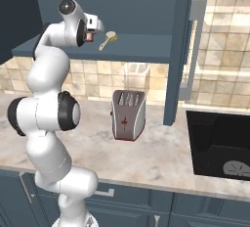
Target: Pick up the dish brush and bar soap from the sink, and place them back in the cabinet, and close the cabinet doors.
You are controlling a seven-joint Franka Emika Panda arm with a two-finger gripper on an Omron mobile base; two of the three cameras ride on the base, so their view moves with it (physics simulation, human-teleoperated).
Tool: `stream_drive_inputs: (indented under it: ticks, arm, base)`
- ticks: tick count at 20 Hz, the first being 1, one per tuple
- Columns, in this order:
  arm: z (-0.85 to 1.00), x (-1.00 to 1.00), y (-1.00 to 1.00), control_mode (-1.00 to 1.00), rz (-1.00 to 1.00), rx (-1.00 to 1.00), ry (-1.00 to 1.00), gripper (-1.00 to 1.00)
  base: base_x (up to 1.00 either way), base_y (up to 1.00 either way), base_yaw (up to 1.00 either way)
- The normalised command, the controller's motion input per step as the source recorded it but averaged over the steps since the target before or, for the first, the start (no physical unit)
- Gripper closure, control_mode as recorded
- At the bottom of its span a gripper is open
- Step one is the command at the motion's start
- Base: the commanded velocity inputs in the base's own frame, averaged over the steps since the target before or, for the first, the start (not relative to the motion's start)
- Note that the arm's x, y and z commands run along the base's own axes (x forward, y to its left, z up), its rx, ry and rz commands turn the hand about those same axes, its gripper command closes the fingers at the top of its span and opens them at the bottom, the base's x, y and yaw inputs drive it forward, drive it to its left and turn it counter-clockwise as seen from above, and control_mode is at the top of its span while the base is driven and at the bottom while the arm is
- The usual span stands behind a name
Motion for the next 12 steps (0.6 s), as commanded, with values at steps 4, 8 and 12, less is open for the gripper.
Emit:
stream_drive_inputs:
  ticks: [4,8,12]
  arm:
    - [0.00,0.03,0.00,-1.00,0.00,0.00,0.02,1.00]
    - [0.00,0.00,0.00,-1.00,0.00,0.00,0.00,1.00]
    - [0.00,0.00,0.00,-1.00,0.00,0.00,0.00,-1.00]
  base:
    - [0.00,0.00,0.00]
    - [0.00,0.00,0.00]
    - [0.00,0.00,0.00]
